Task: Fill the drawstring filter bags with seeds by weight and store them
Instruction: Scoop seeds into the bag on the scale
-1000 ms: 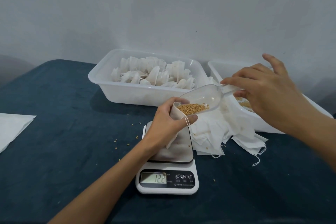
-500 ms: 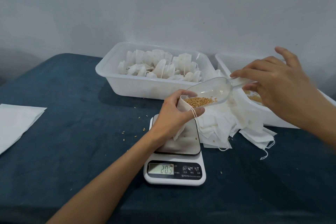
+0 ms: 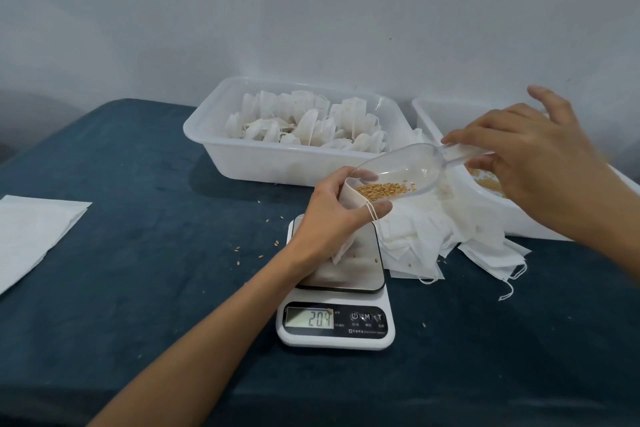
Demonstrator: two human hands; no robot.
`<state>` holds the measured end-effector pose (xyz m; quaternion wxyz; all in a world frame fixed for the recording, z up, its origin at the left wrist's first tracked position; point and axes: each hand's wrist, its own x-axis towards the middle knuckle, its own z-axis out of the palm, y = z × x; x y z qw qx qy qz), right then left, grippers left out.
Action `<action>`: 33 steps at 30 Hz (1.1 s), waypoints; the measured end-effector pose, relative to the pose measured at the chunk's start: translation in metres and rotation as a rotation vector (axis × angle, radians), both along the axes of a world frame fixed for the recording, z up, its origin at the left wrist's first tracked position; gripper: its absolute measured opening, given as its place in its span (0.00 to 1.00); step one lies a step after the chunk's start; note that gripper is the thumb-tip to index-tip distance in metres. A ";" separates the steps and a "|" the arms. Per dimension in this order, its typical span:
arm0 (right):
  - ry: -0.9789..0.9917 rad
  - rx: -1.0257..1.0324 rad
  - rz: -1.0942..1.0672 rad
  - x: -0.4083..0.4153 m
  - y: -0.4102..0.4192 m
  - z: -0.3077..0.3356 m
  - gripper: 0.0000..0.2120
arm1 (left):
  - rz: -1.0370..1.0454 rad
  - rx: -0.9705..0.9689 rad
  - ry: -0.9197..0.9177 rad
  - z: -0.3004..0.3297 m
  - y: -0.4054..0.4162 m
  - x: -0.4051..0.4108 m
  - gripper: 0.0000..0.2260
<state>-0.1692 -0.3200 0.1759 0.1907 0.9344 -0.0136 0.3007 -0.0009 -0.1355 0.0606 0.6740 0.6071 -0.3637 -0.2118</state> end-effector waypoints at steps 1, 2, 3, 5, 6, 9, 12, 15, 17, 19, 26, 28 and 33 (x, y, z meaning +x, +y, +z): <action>0.000 0.002 -0.005 0.000 0.000 0.000 0.13 | 0.001 -0.002 -0.003 0.000 0.000 0.000 0.15; 0.000 0.003 -0.009 0.000 -0.001 0.000 0.14 | 0.000 -0.003 -0.008 0.001 0.000 0.000 0.15; 0.001 0.001 -0.013 0.000 -0.001 -0.001 0.15 | -0.002 -0.005 -0.012 0.001 0.000 0.000 0.15; 0.002 -0.002 -0.014 0.000 -0.001 0.000 0.15 | -0.012 -0.006 -0.009 0.002 0.001 -0.001 0.16; 0.002 -0.002 -0.012 0.000 -0.001 -0.001 0.15 | -0.015 -0.006 -0.007 0.002 0.001 -0.001 0.15; -0.002 -0.006 -0.004 0.000 -0.002 0.000 0.14 | -0.016 -0.007 -0.011 0.003 0.002 -0.001 0.15; -0.002 -0.003 -0.004 0.000 -0.001 0.001 0.13 | -0.015 -0.011 -0.008 0.002 0.001 0.000 0.16; -0.002 -0.004 -0.014 0.000 0.000 0.002 0.15 | -0.013 -0.006 -0.007 0.001 0.001 -0.001 0.16; -0.001 -0.012 -0.014 0.000 0.001 0.002 0.15 | -0.014 0.000 -0.005 0.001 0.001 0.000 0.16; 0.000 -0.013 -0.014 0.000 0.001 0.002 0.15 | -0.012 0.006 -0.002 0.001 0.000 0.000 0.15; 0.000 -0.010 -0.019 0.000 0.003 0.004 0.15 | -0.004 0.013 -0.008 0.001 0.001 0.000 0.15; 0.002 -0.014 -0.019 0.000 0.003 0.005 0.15 | 0.002 0.017 -0.018 0.002 0.001 0.000 0.15; 0.003 -0.016 -0.019 0.000 0.004 0.005 0.15 | 0.004 0.005 -0.019 0.002 0.001 -0.001 0.16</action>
